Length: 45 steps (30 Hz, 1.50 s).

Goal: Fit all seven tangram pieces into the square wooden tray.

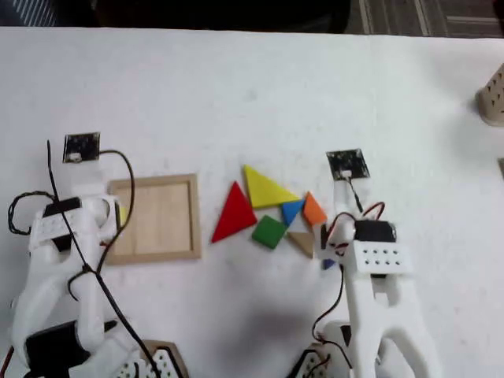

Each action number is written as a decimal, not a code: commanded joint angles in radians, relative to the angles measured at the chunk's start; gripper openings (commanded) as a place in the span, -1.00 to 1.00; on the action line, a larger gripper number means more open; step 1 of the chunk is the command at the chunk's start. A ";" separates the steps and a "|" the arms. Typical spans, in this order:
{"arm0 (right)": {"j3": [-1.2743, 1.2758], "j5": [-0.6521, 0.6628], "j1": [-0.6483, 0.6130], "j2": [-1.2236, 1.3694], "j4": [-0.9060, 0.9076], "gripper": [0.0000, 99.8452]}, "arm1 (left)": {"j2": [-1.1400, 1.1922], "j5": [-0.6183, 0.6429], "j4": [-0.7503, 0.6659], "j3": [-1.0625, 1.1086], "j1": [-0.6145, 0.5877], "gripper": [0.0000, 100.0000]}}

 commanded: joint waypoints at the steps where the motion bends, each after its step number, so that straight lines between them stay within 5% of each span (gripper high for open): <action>1: -0.005 -0.074 -0.030 0.047 -0.039 -0.61 | -0.041 -0.012 -0.029 0.003 0.015 -0.70; 11: -0.112 -0.074 0.007 0.274 -0.024 -0.61 | -0.041 -0.012 -0.029 0.005 0.013 -0.70; 45: -0.095 -0.075 0.018 0.286 -0.053 -0.61 | -0.041 -0.012 -0.026 0.005 0.013 -0.70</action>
